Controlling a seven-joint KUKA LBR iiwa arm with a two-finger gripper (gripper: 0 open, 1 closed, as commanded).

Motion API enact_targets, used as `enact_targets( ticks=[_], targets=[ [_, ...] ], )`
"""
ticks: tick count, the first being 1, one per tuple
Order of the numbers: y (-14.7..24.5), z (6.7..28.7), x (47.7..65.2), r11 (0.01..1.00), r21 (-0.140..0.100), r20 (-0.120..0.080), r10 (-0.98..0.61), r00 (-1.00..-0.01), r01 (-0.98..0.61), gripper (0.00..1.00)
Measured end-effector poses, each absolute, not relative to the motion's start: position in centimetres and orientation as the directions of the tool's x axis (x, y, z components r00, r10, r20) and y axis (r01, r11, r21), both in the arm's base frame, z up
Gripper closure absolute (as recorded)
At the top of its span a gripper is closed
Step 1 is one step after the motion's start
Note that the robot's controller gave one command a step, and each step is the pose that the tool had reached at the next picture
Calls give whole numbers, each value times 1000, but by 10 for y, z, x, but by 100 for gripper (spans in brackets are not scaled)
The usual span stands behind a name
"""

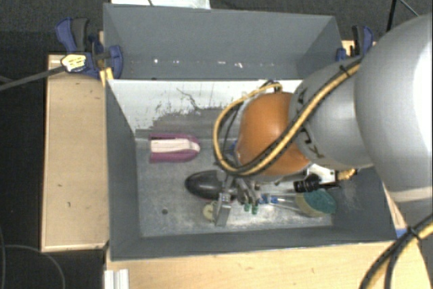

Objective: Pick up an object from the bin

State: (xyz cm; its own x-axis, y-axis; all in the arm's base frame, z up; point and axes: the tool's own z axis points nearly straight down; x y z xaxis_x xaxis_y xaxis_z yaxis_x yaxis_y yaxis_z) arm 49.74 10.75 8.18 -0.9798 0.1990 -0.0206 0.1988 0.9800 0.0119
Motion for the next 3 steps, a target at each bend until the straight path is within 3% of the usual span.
enact_targets(
  ticks=[1,2,3],
  targets=[
    [108,85,498,979,12,-19,202,-979,201,100],
    [118,173,506,970,6,-9,243,-970,243,100],
    [117,168,504,969,1,-1,246,-969,246,0]
  ],
)
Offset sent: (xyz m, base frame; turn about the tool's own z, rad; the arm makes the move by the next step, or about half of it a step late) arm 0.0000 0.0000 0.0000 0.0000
